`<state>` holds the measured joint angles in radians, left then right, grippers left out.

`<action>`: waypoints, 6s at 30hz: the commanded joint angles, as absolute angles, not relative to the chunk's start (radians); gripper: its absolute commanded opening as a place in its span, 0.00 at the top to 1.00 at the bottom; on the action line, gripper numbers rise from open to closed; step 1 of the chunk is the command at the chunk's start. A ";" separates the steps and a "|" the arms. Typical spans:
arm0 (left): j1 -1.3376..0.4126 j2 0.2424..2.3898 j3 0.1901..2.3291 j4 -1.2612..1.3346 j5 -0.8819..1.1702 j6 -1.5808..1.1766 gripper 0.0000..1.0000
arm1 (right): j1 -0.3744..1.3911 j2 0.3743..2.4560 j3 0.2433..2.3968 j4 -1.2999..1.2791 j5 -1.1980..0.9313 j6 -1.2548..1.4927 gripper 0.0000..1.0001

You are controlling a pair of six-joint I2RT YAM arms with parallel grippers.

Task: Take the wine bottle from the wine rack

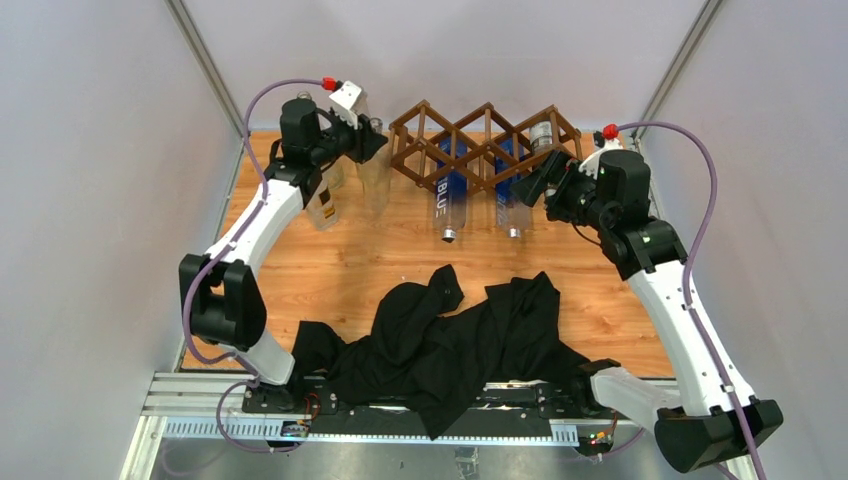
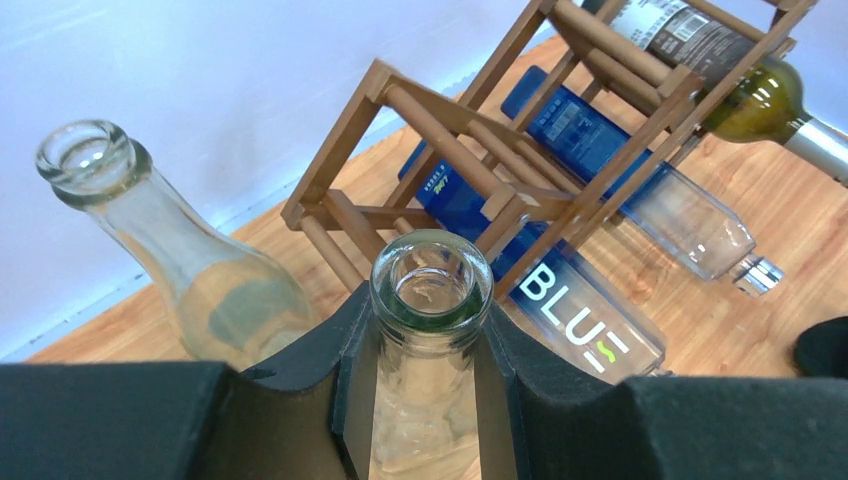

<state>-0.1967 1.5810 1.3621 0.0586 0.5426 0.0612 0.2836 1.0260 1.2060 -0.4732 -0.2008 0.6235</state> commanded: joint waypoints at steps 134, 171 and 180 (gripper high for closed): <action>-0.555 0.967 1.231 -0.850 0.522 1.102 0.00 | 0.744 0.966 1.083 -0.444 -0.284 0.718 1.00; -0.710 0.868 0.895 -0.753 0.360 1.169 0.14 | 1.035 1.370 1.403 -0.396 -0.354 0.613 1.00; -0.710 0.864 0.887 -0.753 0.369 1.192 0.22 | 1.035 1.369 1.393 -0.386 -0.369 0.612 1.00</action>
<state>-0.7021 0.8627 0.9005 -0.7254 0.3546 1.1847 1.0218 1.3998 1.3518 -0.5312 -0.3416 0.6342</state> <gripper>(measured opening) 0.859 0.368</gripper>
